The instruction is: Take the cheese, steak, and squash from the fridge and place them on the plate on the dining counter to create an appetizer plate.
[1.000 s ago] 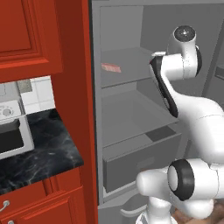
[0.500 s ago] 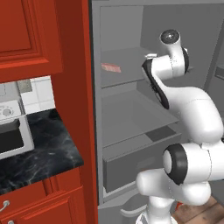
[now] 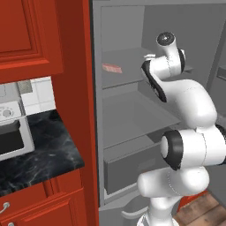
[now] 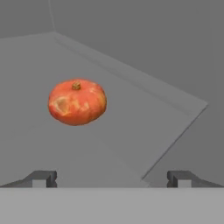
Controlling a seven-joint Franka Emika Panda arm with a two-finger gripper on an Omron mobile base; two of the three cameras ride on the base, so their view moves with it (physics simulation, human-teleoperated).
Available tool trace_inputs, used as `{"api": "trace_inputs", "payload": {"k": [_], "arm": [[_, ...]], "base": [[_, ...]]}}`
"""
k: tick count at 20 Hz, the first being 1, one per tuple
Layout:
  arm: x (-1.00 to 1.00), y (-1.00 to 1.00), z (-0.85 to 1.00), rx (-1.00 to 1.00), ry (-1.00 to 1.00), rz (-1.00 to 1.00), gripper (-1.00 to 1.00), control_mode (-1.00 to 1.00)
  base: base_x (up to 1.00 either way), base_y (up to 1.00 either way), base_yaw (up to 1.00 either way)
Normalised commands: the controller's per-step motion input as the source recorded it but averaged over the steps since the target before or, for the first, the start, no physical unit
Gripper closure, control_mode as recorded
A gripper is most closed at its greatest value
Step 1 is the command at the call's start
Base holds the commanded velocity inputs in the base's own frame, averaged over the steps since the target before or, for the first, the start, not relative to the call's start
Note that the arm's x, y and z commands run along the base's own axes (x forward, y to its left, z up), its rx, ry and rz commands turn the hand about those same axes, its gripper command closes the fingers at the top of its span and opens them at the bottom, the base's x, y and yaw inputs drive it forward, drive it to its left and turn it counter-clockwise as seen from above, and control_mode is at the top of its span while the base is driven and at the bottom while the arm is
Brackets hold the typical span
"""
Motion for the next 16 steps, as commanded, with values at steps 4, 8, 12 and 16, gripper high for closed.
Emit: {"api": "trace_inputs", "payload": {"k": [4, 8, 12, 16], "arm": [[0.44, -0.20, -0.10, 0.03, 0.00, -0.01, -1.00, -1.00], [0.44, -0.09, -0.12, 0.02, 0.00, 0.00, -1.00, -1.00], [0.46, -0.02, -0.12, 0.03, 0.00, 0.00, -1.00, -1.00], [0.50, 0.00, -0.14, 0.03, 0.00, 0.00, -1.00, -1.00]], "base": [[0.00, 0.00, 0.00], [0.00, 0.00, 0.00], [0.00, 0.00, 0.00], [0.00, 0.00, 0.00]]}}
